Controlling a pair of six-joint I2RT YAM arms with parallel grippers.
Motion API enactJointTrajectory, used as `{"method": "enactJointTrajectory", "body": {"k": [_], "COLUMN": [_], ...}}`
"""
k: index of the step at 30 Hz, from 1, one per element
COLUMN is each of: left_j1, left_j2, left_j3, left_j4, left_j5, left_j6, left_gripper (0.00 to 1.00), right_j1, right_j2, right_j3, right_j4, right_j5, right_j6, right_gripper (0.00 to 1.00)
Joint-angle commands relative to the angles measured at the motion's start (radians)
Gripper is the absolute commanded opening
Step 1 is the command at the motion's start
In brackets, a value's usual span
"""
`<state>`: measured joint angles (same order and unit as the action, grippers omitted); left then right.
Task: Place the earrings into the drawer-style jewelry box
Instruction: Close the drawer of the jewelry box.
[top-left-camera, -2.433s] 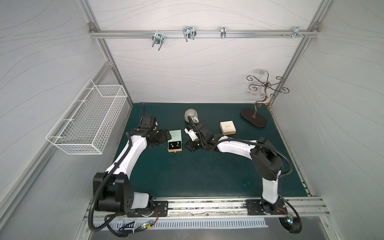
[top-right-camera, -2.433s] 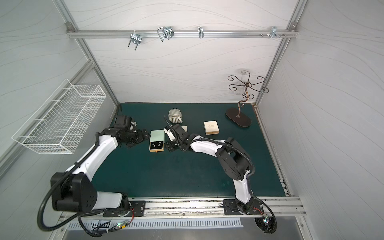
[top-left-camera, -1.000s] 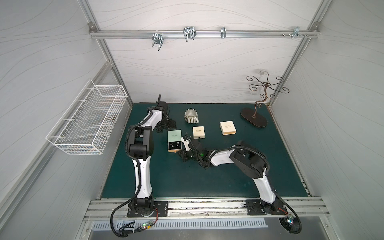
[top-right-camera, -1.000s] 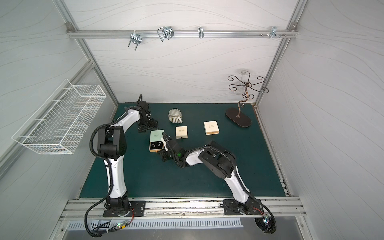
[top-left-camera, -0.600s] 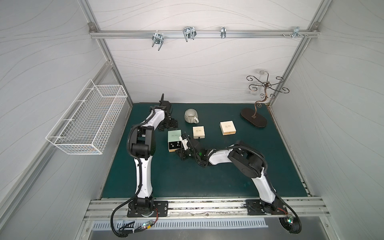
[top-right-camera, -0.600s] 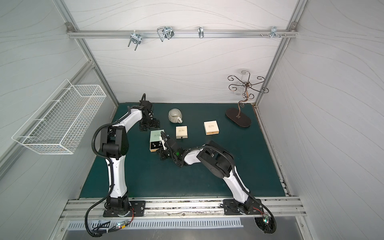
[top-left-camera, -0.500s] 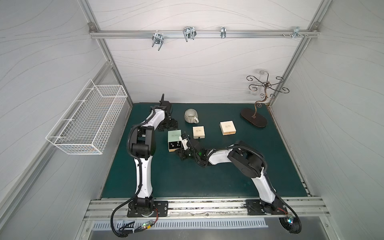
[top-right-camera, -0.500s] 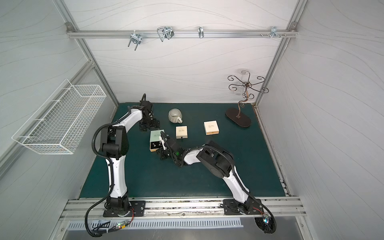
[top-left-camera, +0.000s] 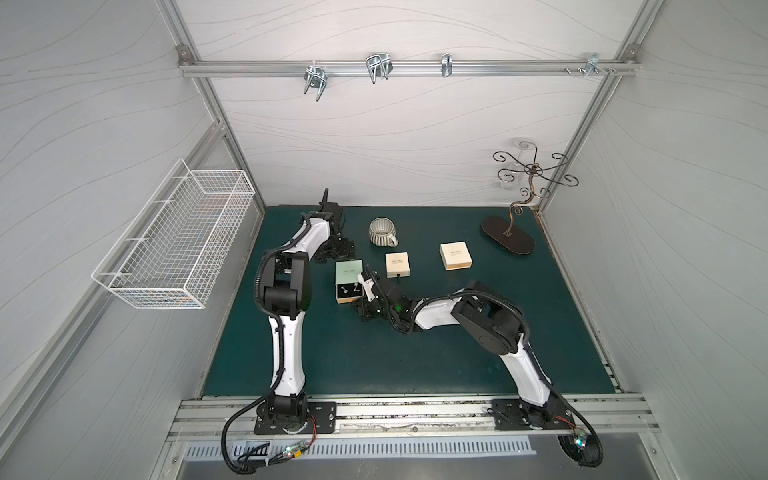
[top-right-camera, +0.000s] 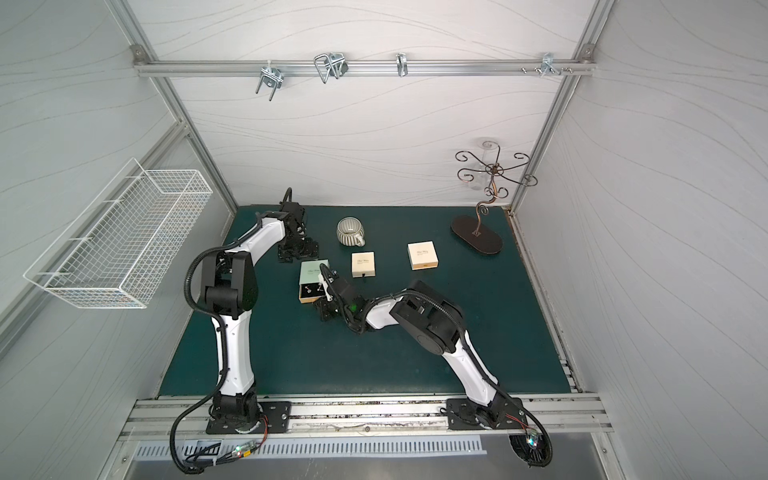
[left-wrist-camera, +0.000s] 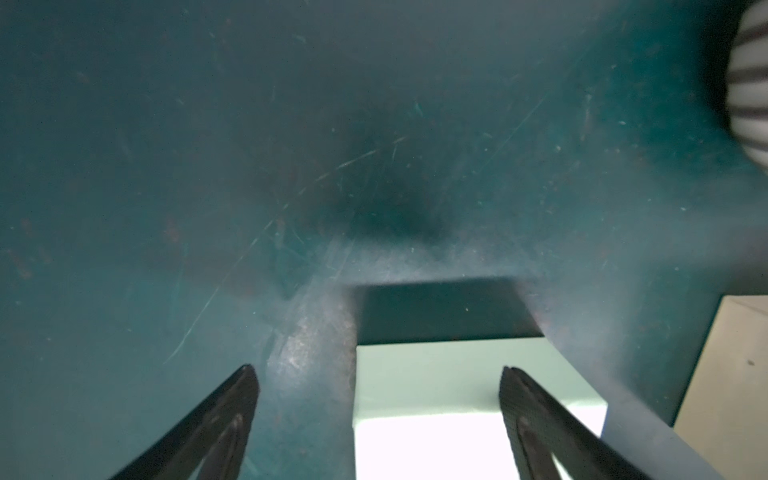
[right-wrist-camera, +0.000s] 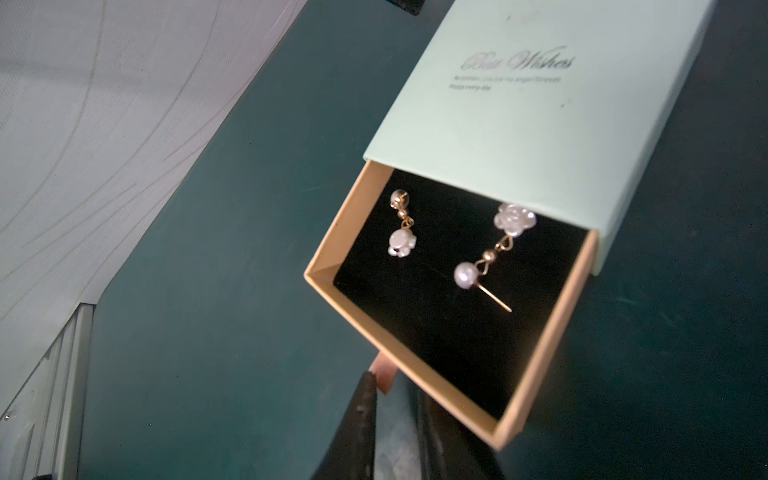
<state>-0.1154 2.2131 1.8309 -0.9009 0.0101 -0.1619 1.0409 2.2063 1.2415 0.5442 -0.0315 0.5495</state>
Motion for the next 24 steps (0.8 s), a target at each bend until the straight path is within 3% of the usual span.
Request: {"method": "enactJointTrajectory", "body": {"k": [1,24], "left_j1": [-0.01,-0.012], "left_j2": [0.018,0.0], "left_j3": [0.019,-0.026], "left_j4": [-0.026,-0.027], "left_j5": [-0.015,-0.009], "left_j6": [0.019,0.018], "left_gripper": [0.93,0.93], "right_j1": [-0.005,-0.058], "right_j2": [0.023,0.098], "right_j3": [0.031,0.144], "right_j4": [-0.004,-0.049], "right_j5": [0.022,0.043], "right_j6": [-0.01,0.003], "right_gripper": [0.21,0.21]}}
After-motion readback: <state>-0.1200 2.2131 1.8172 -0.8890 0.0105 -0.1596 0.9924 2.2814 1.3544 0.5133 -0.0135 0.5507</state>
